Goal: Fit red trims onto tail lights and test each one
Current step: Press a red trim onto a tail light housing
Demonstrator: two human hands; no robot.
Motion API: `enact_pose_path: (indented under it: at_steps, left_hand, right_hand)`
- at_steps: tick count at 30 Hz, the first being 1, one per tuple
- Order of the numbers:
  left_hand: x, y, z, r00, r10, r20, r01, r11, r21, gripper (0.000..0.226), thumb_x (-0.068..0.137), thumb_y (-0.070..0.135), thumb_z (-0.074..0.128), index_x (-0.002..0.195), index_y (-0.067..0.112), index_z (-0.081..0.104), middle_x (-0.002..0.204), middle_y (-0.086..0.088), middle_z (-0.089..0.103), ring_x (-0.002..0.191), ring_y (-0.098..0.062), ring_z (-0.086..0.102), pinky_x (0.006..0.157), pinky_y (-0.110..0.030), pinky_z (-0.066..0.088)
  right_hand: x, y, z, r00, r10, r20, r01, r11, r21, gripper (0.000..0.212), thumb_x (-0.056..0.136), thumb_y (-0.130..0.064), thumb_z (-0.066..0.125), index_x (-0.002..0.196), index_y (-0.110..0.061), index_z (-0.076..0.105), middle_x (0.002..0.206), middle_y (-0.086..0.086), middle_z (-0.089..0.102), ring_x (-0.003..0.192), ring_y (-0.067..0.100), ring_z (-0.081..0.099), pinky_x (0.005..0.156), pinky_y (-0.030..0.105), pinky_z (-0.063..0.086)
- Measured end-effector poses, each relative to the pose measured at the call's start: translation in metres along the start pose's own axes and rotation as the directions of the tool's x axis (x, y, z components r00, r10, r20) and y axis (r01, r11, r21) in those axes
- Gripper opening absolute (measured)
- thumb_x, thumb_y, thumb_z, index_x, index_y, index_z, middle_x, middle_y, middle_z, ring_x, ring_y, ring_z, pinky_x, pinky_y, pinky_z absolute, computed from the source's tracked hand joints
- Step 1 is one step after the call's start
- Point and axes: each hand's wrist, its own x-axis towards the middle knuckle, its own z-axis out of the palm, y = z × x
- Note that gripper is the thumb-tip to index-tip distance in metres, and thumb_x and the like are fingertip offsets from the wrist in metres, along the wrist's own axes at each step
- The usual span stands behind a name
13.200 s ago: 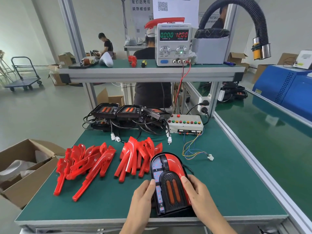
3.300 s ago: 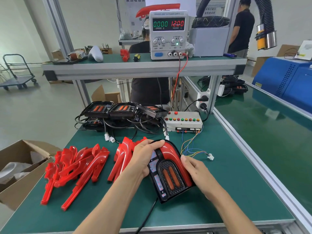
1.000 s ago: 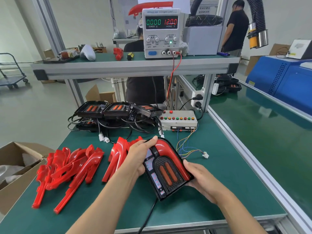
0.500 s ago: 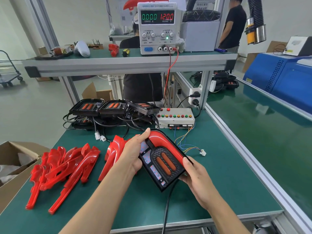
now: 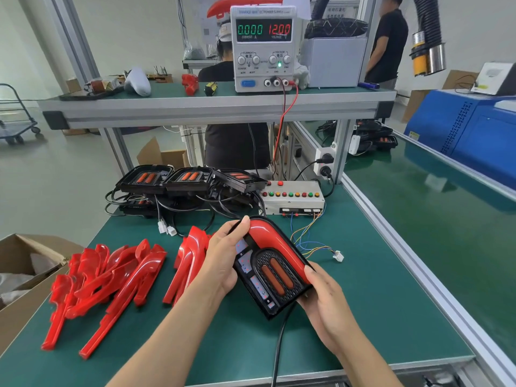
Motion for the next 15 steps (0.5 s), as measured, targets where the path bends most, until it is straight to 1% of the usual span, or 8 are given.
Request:
enact_pose_path:
  at_steps: [2,4,8,10,12,13,15]
  left_hand:
    - [-0.001,-0.0006,0.0001,1.0,0.025,0.004,-0.025,1.0,0.01,0.021,0.09,0.025,0.072,0.101,0.007,0.068,0.092,-0.017,0.073,0.075,-0.026,0.071,0.077,-0.04,0.061]
    - [-0.0018,-0.0004,-0.0002,0.999,0.039,0.007,-0.039,0.999,0.017,0.018,0.091,0.025,0.072,0.099,0.009,0.07,0.091,-0.016,0.074,0.075,-0.025,0.071,0.078,-0.04,0.061]
    - [-0.0036,0.0006,0.0004,1.0,0.014,0.023,-0.015,1.0,0.021,0.01,0.094,0.022,0.069,0.093,0.012,0.07,0.089,-0.015,0.073,0.075,-0.026,0.07,0.079,-0.04,0.059]
    - [-0.0043,0.0001,0.0019,1.0,0.003,0.001,-0.003,1.0,0.01,0.008,0.093,0.017,0.069,0.087,0.012,0.067,0.084,-0.013,0.072,0.07,-0.024,0.068,0.074,-0.037,0.059]
    - [-0.0058,-0.0005,0.0042,1.0,0.006,-0.027,-0.006,1.0,-0.004,0.013,0.09,0.011,0.069,0.078,0.013,0.065,0.076,-0.01,0.07,0.065,-0.022,0.065,0.069,-0.034,0.057]
    - [-0.0068,-0.0005,0.0052,0.999,0.004,-0.032,-0.004,1.0,-0.007,0.015,0.089,0.009,0.07,0.076,0.013,0.064,0.074,-0.009,0.069,0.064,-0.022,0.064,0.068,-0.033,0.056]
    - [-0.0091,-0.0006,0.007,1.0,-0.007,-0.022,0.007,1.0,-0.003,0.016,0.087,0.007,0.07,0.074,0.013,0.064,0.071,-0.008,0.068,0.062,-0.021,0.063,0.065,-0.03,0.055]
  right_hand:
    - [0.0003,0.0004,-0.0004,1.0,0.004,0.022,-0.005,0.999,0.033,0.039,0.091,-0.024,0.057,0.119,-0.001,0.071,0.122,0.025,0.07,0.105,0.024,0.069,0.085,0.03,0.059]
    - [-0.0009,0.0018,-0.0006,0.999,0.009,0.035,-0.012,0.997,0.074,0.036,0.093,-0.022,0.057,0.119,-0.002,0.072,0.122,0.023,0.071,0.105,0.023,0.071,0.085,0.03,0.059]
    - [-0.0042,0.0058,-0.0028,0.999,0.019,0.031,-0.023,0.991,0.132,0.037,0.092,-0.021,0.06,0.12,-0.001,0.072,0.123,0.021,0.071,0.107,0.023,0.07,0.088,0.03,0.059]
    - [-0.005,0.0066,-0.0032,1.0,0.025,0.008,-0.026,0.991,0.13,0.039,0.087,-0.023,0.064,0.116,0.001,0.073,0.119,0.022,0.071,0.102,0.023,0.069,0.085,0.03,0.059]
    - [-0.006,0.0068,-0.0031,0.999,0.037,-0.017,-0.035,0.992,0.125,0.043,0.084,-0.023,0.067,0.116,0.006,0.07,0.116,0.026,0.069,0.101,0.026,0.066,0.088,0.036,0.056]
    - [-0.0064,0.0072,-0.0031,0.999,0.042,-0.029,-0.038,0.992,0.122,0.044,0.084,-0.023,0.067,0.116,0.008,0.069,0.115,0.027,0.069,0.101,0.028,0.064,0.089,0.039,0.054]
    - [-0.0065,0.0094,-0.0041,0.997,0.045,-0.058,-0.037,0.991,0.132,0.045,0.084,-0.022,0.067,0.116,0.01,0.067,0.109,0.024,0.07,0.099,0.028,0.063,0.088,0.04,0.053]
